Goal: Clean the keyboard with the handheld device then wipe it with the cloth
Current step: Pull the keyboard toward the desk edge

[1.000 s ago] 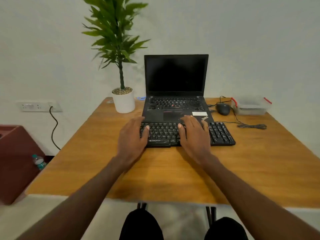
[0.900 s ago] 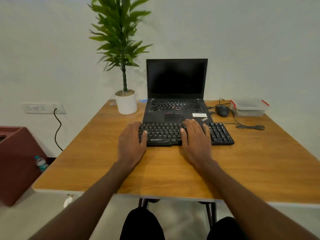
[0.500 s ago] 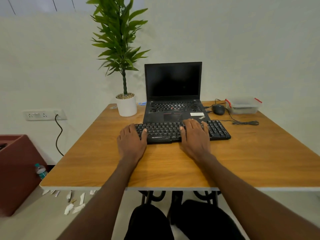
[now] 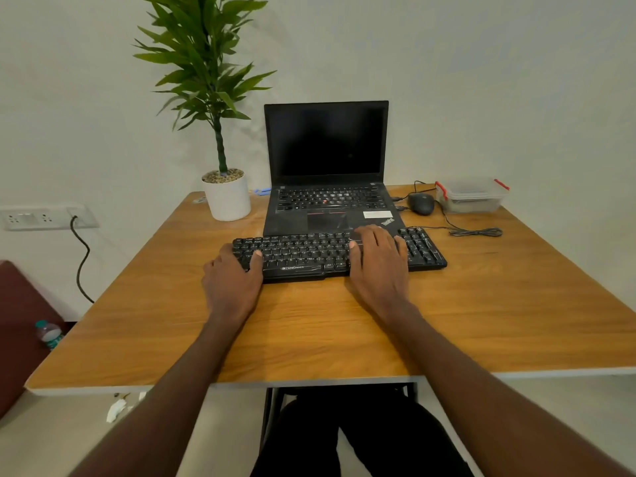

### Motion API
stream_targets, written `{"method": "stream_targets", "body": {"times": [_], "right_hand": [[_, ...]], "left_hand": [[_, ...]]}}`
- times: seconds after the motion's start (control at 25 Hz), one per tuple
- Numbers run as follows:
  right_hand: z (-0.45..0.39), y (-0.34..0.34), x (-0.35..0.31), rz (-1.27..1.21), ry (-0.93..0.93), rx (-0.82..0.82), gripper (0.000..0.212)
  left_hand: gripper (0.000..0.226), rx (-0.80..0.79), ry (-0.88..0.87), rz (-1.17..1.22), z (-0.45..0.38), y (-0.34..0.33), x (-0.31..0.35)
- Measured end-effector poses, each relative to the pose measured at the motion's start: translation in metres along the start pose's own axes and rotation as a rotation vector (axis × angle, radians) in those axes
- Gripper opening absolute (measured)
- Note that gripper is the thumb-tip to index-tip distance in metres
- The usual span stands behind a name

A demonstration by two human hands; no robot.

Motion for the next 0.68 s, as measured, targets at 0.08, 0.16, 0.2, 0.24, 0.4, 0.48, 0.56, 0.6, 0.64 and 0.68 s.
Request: {"method": "stream_targets", "body": {"times": [0.08,0.16,0.2,0.24,0.4,0.48,0.56,0.6,0.64,0.68], "right_hand": [[-0.006,0.006,0.011,-0.124,-0.027,0.047,0.035],[-0.016,0.013,0.036,-0.115,-0.106,0.095,0.037],[-0.02,0.017,0.052,-0.074,-0.184,0.112,0.04],[-0.023,0.02,0.067,-0.024,-0.282,0.108,0.044],[-0.026,0.013,0.088,-0.02,-0.463,-0.042,0.057],[-0.026,0.015,0.086,-0.093,-0.481,-0.043,0.054],[-0.02,0.029,0.083,-0.162,-0.515,-0.037,0.05],[-0.014,0.041,0.08,-0.201,-0.534,-0.046,0.049],[-0.007,0.053,0.077,-0.236,-0.56,-0.058,0.047],[0.001,0.064,0.074,-0.261,-0.572,-0.065,0.045]], "left_hand": [[0.063,0.033,0.008,0.088,-0.002,-0.002,-0.004],[0.066,0.045,0.021,0.125,-0.005,-0.004,-0.009],[0.067,0.048,0.022,0.135,-0.006,-0.005,-0.012],[0.067,0.051,0.02,0.141,-0.007,-0.006,-0.013],[0.07,-0.013,-0.065,-0.026,-0.006,-0.006,-0.003],[0.074,-0.055,-0.098,-0.081,-0.003,-0.005,0.006],[0.075,-0.046,-0.048,-0.016,0.002,0.003,0.011],[0.075,-0.031,-0.034,0.019,0.005,0.009,0.013],[0.075,-0.004,-0.021,0.05,0.012,0.018,0.015],[0.074,0.034,-0.018,0.08,0.02,0.026,0.016]]}}
Point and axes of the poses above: each hand's wrist, its own z-axis away from the middle knuckle, its own y-axis out of the back of the hand, x = y × z, the point moved 3 cm from there along -z, towards the middle knuckle, and after that the axes turned 11 degrees about -y, right-handed, at the moved point
